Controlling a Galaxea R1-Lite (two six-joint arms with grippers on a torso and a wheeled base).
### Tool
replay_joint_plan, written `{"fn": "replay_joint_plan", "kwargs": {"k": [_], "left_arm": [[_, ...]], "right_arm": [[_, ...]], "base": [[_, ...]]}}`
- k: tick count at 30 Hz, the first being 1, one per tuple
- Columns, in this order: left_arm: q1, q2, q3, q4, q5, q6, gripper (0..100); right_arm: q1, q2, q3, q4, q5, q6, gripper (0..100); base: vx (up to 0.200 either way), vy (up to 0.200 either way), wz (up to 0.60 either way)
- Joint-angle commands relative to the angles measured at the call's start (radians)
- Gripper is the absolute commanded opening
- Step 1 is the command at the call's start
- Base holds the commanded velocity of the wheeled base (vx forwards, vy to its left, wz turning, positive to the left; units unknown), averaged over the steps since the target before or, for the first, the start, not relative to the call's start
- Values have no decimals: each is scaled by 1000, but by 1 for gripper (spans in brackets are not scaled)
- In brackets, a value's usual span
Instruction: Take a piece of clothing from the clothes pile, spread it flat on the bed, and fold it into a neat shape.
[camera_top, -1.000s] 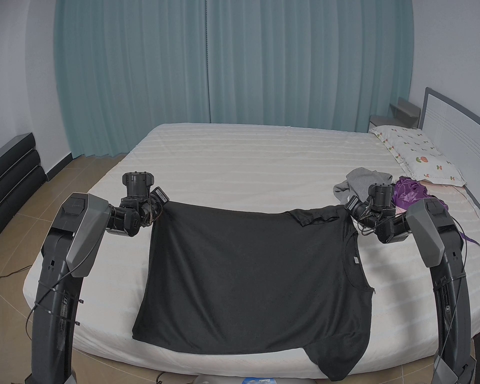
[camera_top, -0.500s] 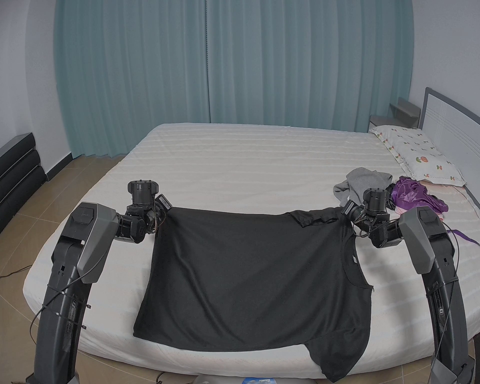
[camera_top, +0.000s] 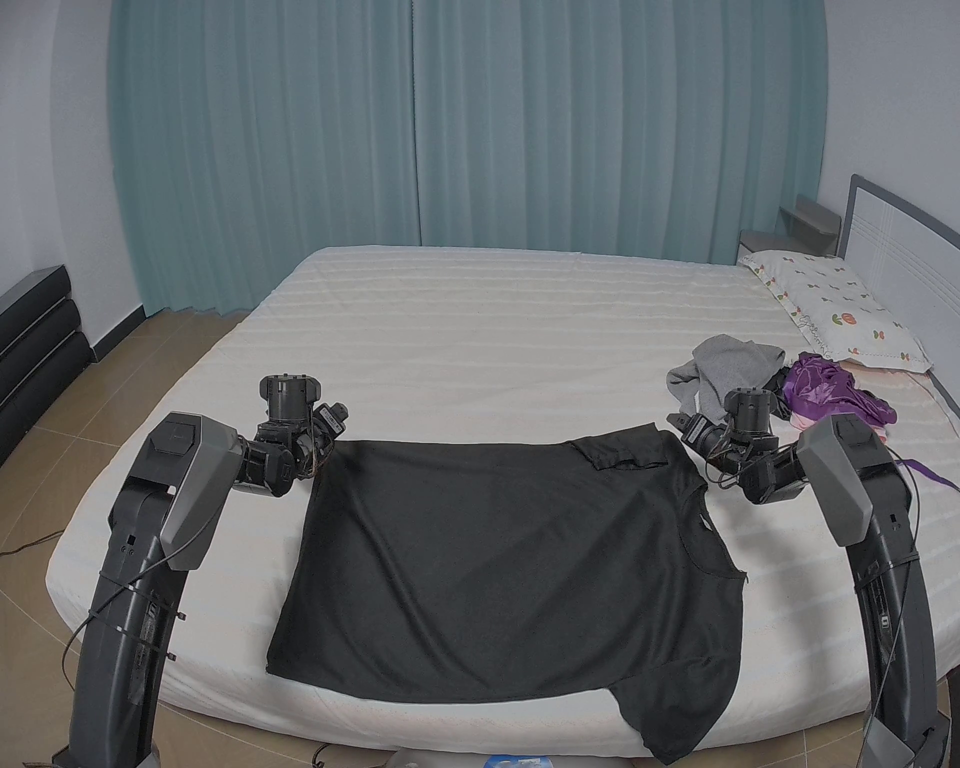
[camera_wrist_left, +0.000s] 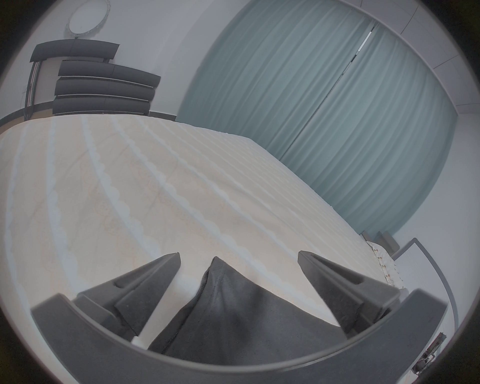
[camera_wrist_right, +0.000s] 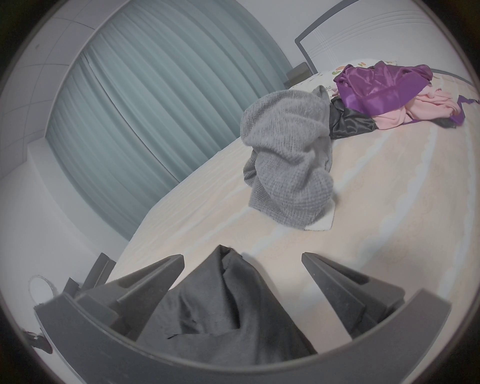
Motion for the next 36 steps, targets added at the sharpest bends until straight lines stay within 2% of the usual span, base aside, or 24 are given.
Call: {"fn": "replay_joint_plan", "kwargs": {"k": [1,3,4,9,12,13,15,18,22,25,27,28,32,36], "left_arm": [[21,-163,139,48,7,-29,100],[24,-221,208,52,-13,-54,100],[25,-301,336,40,-55,-78,100],[37,-535,724,-40,-162,-86,100],[31,-641,926,-116,-173,-85,100],[30,-646,936,-119,-173,-85,100],[7,-721,1110,-195,-174,-92,100],[-30,-747,1259,-287,-170,-131,100],[-68,-741,1419,-420,-165,-210,100],[-91,-738,1538,-515,-163,-212,100],[-94,-738,1557,-532,-163,-215,100],[-111,-738,1617,-590,-167,-221,100],[-137,-719,1672,-615,-163,-221,100],[-136,-689,1684,-639,-171,-226,100]], "right_arm": [[-27,-232,224,-1,70,40,100],[-28,-281,305,-5,93,43,100],[-30,-350,432,-13,117,47,100],[-47,-549,801,-94,197,51,100],[-45,-643,1006,-172,212,53,100],[-44,-647,1017,-177,212,53,100],[-38,-695,1189,-271,212,54,100],[-38,-710,1342,-393,211,57,100],[-30,-709,1509,-551,211,86,100],[-15,-698,1612,-651,211,102,100],[-13,-695,1626,-666,211,105,100],[-8,-684,1663,-706,211,106,100],[-4,-677,1689,-718,215,109,100],[-24,-657,1692,-722,280,143,100]], "base": [[0,0,0],[0,0,0],[0,0,0],[0,0,0],[0,0,0],[0,0,0],[0,0,0],[0,0,0],[0,0,0],[0,0,0],[0,0,0],[0,0,0],[0,0,0],[-200,0,0]]}}
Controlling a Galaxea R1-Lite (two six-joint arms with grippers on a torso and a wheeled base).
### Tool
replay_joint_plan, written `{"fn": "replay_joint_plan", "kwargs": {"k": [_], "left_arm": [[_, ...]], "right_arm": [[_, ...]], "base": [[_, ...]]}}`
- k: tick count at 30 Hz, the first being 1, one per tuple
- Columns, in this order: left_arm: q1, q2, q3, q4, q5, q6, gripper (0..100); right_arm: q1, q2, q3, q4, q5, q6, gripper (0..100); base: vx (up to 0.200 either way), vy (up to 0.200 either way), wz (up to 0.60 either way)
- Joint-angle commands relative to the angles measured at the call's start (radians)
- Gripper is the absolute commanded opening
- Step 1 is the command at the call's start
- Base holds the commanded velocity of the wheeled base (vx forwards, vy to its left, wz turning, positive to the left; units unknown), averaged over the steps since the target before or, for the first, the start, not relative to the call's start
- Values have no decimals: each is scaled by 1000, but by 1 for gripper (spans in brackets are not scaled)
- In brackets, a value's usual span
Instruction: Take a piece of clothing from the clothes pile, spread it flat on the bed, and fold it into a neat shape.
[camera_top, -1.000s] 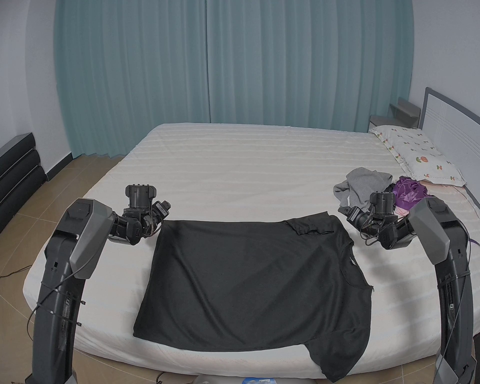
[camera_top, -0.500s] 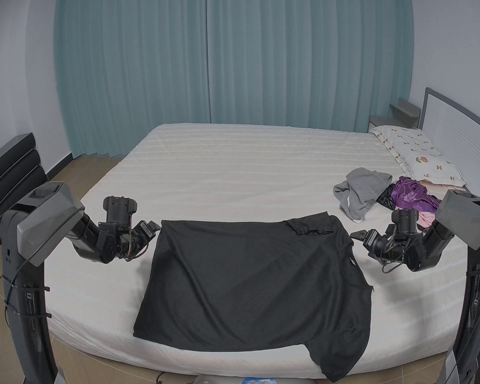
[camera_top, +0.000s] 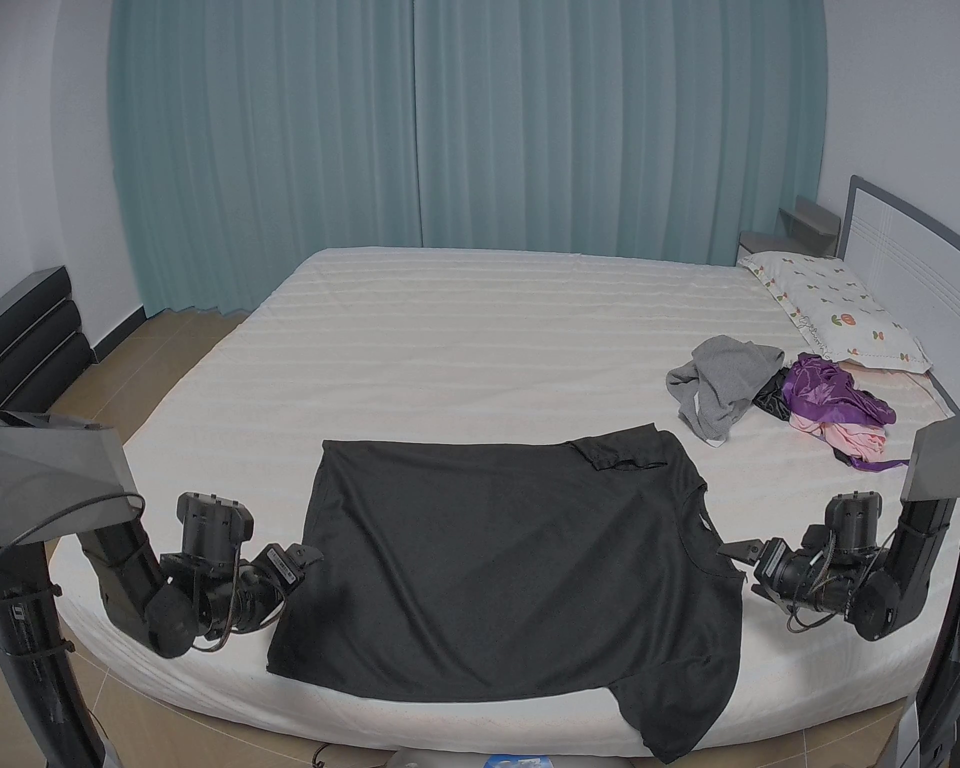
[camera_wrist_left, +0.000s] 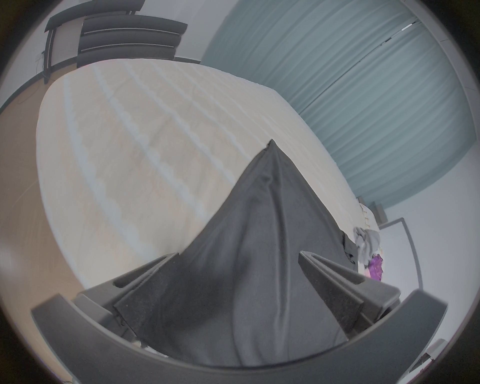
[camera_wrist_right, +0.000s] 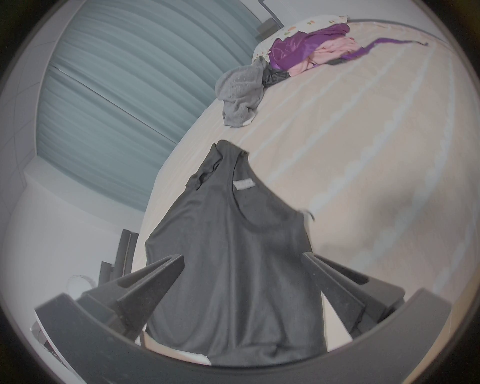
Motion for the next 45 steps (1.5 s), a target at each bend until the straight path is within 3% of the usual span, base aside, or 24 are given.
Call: {"fn": "replay_joint_plan", "kwargs": {"k": [1,8,11,15,30,31,38,45], "left_arm": [[-46,-21,143,-77,-17,-27,100],[-51,60,152,-129,-5,-23,100],[-51,77,159,-149,3,-15,100],[-51,120,159,-218,78,-3,100],[-52,190,114,-238,133,45,100],[-52,196,106,-238,133,51,0],[-54,198,142,-240,155,77,0],[-54,189,155,-240,202,78,0]], "right_arm": [[-11,-22,125,-70,59,36,100],[-23,-10,132,-70,72,38,100],[-20,-2,139,-71,72,32,100],[-12,1,142,-71,72,32,100],[-11,6,142,-71,69,25,100],[-11,7,142,-71,65,25,100],[-11,35,154,-99,61,13,100],[-9,89,201,-226,59,9,100]], "base": [[-200,0,0],[-200,0,0],[0,0,0],[0,0,0],[0,0,0],[0,0,0],[0,0,0],[0,0,0]]}}
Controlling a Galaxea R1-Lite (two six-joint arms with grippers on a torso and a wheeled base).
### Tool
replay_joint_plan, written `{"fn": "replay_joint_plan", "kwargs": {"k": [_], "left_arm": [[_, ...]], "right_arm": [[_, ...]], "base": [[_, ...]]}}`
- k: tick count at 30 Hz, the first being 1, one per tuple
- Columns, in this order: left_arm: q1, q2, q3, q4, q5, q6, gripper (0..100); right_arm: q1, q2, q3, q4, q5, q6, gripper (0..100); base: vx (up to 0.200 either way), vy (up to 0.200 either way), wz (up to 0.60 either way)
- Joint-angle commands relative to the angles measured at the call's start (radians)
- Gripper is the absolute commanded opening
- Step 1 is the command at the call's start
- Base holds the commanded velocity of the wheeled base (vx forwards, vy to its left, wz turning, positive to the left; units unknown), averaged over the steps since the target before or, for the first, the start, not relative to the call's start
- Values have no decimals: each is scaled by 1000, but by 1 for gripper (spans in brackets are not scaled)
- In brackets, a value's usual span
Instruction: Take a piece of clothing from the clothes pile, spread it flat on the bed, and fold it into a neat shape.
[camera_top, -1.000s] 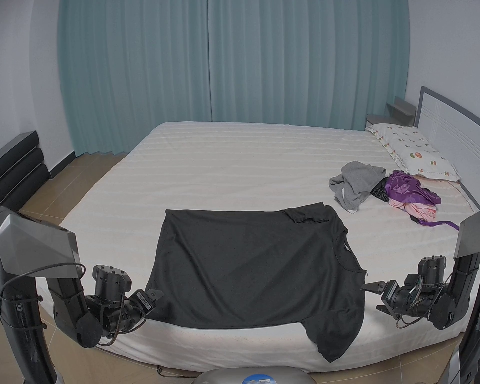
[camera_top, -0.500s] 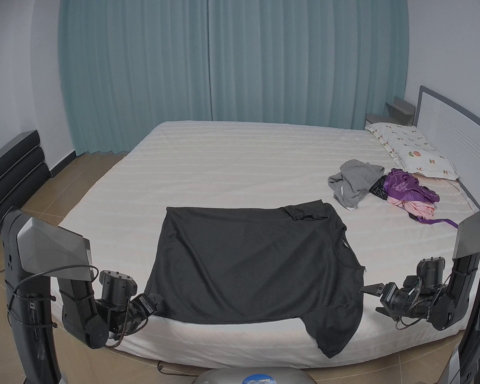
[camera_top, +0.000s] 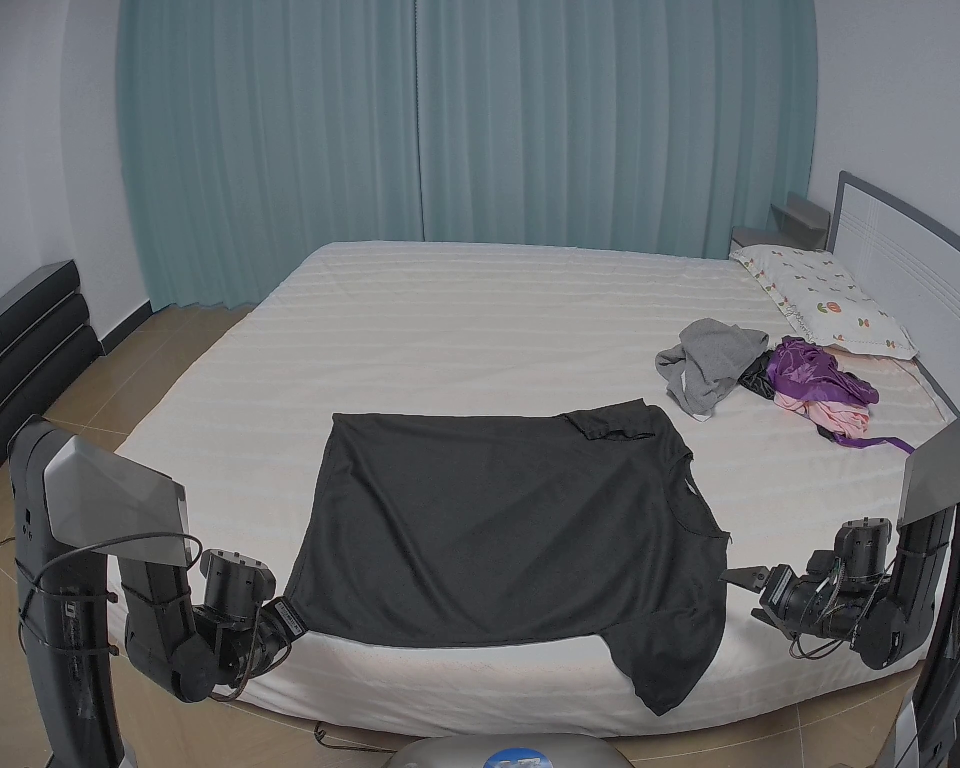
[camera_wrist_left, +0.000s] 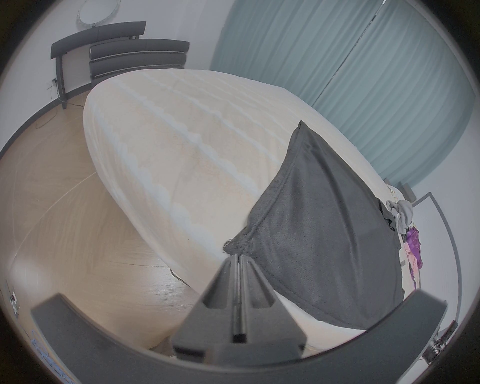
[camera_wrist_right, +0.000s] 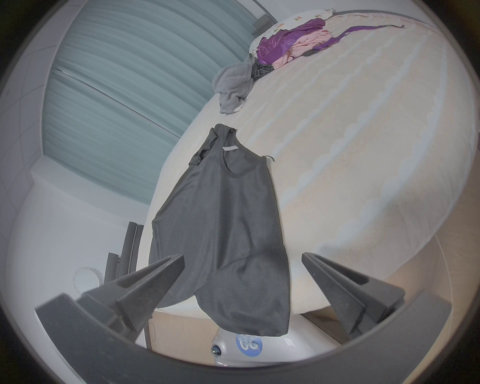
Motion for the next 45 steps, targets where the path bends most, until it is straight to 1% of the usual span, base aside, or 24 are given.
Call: {"fn": "replay_joint_plan", "kwargs": {"k": [1,4,10,15,16,18,20,22,25,29,30,35,40,45], "left_arm": [[-1,-6,28,0,19,2,0],[-1,-18,43,1,19,2,0],[1,-23,49,0,19,5,0],[19,-55,43,-19,-32,-11,0],[24,-55,40,-19,-45,-11,100],[28,-47,37,-19,-67,-14,100],[35,-40,25,-19,-113,-17,100],[36,-38,19,-19,-130,-15,100],[33,-35,-12,-20,-130,-12,100],[24,13,-54,-20,-105,-2,100],[24,17,-61,-22,-93,0,0],[15,31,-63,-22,-61,17,0],[16,36,-52,-22,-22,9,0],[16,29,-11,-34,10,9,0]], "right_arm": [[1,71,50,-84,0,-13,100],[1,97,60,-126,-1,-17,100],[1,103,62,-127,-1,-17,100],[1,103,62,-129,0,-17,100],[1,103,62,-129,0,-17,100],[2,103,62,-129,0,-17,100],[4,105,60,-129,0,-17,100],[12,106,59,-129,0,-17,100],[16,109,59,-129,0,-17,100],[18,111,54,-129,2,-17,100],[18,111,54,-129,2,-17,100],[18,109,57,-129,2,-17,100],[24,111,54,-129,0,-16,100],[24,108,54,-129,-1,-16,100]], "base": [[0,0,0],[0,0,0],[0,0,0],[0,0,0],[0,0,0],[0,0,0],[0,0,0],[0,0,0],[0,0,0],[0,0,0],[0,0,0],[0,0,0],[0,0,0],[0,0,0]]}}
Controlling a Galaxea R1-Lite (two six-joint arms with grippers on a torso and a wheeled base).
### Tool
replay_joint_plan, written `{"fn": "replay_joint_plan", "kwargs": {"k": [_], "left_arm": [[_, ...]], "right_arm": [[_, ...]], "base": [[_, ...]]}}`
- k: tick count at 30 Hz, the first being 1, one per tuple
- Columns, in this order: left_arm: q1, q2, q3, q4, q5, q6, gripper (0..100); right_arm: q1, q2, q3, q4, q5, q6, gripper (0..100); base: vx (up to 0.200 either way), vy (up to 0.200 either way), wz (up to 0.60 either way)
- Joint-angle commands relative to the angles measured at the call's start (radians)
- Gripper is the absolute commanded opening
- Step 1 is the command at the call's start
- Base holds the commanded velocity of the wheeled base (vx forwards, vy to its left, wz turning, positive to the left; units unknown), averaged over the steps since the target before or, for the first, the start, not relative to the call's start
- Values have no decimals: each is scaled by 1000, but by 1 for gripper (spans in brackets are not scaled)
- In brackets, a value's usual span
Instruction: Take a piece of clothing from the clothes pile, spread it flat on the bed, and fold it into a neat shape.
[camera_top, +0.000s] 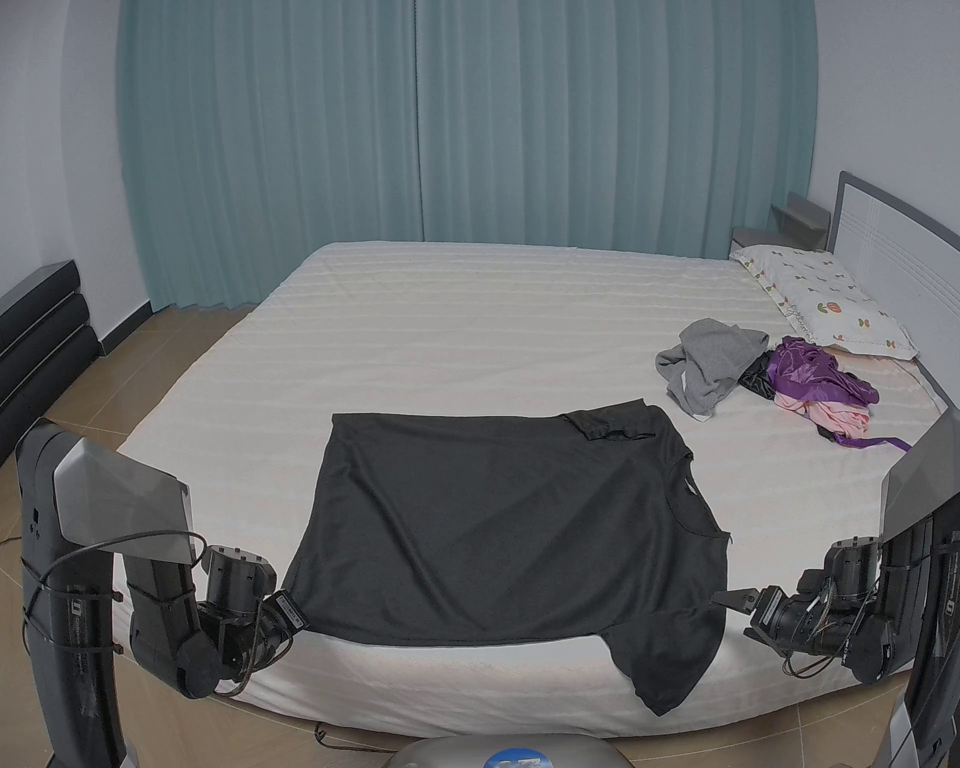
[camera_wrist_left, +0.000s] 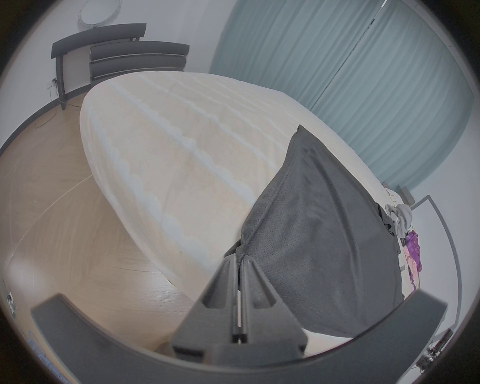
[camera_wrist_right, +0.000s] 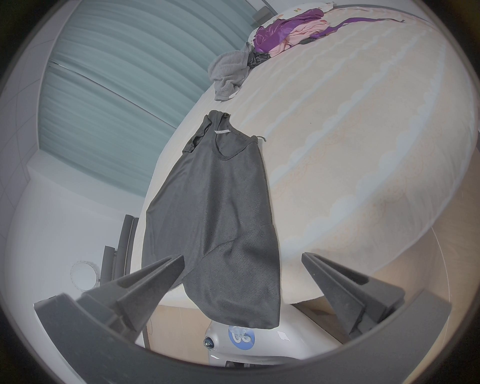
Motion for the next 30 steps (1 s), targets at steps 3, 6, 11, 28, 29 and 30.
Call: {"fn": "replay_joint_plan", "kwargs": {"k": [3,6,11,28,29,30], "left_arm": [[3,-10,72,-67,21,7,0],[1,-10,89,-100,21,7,0],[-2,-9,116,-113,21,7,0],[8,-1,109,-116,19,1,0],[8,-1,109,-116,19,2,0],[8,-1,109,-116,19,2,0]], "right_arm": [[5,2,-3,-13,-1,-2,100],[14,0,-1,-13,-2,-2,100],[18,5,-16,-12,-2,-9,100],[33,100,-170,7,-16,-84,100],[33,100,-174,8,-16,-84,100],[30,103,-194,16,-18,-86,100]], "base": [[0,0,0],[0,0,0],[0,0,0],[0,0,0],[0,0,0],[0,0,0]]}}
